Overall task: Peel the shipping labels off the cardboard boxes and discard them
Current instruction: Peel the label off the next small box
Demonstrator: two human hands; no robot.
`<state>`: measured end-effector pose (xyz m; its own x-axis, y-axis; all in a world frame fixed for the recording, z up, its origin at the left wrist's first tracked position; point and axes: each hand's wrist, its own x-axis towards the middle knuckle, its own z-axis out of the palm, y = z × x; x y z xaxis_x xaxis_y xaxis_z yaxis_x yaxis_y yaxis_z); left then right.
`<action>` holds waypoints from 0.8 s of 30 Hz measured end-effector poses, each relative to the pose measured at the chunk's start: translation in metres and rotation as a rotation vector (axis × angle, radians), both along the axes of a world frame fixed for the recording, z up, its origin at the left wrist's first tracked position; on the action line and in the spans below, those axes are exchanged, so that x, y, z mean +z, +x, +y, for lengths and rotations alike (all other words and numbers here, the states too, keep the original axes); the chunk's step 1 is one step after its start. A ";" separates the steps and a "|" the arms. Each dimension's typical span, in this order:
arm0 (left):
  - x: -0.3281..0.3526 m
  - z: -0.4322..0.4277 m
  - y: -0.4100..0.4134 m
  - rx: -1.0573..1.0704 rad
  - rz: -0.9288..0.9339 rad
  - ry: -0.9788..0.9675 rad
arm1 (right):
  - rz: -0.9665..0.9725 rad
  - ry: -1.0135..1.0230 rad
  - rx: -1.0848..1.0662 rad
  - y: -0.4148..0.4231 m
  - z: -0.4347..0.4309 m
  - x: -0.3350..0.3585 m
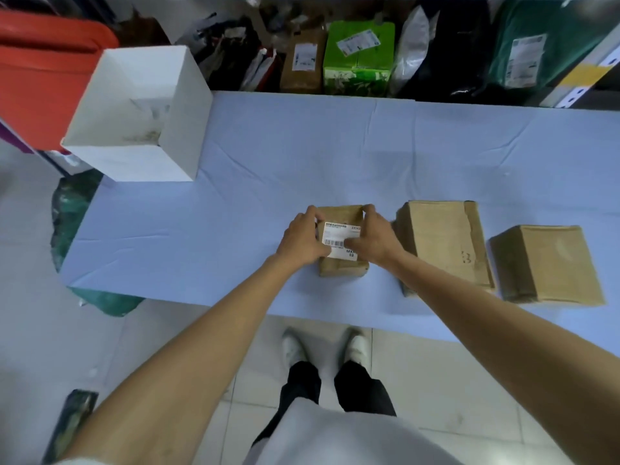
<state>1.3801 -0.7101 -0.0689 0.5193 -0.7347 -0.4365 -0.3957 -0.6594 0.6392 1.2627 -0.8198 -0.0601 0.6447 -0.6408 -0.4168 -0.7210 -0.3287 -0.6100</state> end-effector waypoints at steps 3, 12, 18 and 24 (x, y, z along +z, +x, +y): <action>-0.003 0.005 -0.003 0.018 0.056 -0.039 | -0.081 0.103 -0.031 -0.007 0.002 -0.002; -0.006 0.017 -0.012 0.095 0.219 -0.156 | -0.041 0.271 0.062 -0.028 0.003 -0.007; -0.003 0.022 -0.009 0.103 0.287 -0.204 | -0.072 0.262 0.027 -0.023 0.007 -0.012; -0.013 0.032 -0.015 0.164 0.349 -0.282 | -0.124 0.272 0.020 -0.029 0.010 -0.015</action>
<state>1.3648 -0.6781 -0.0819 0.4964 -0.7699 -0.4010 -0.0306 -0.4772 0.8783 1.2338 -0.8103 -0.0750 0.7129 -0.5027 -0.4890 -0.6307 -0.1547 -0.7605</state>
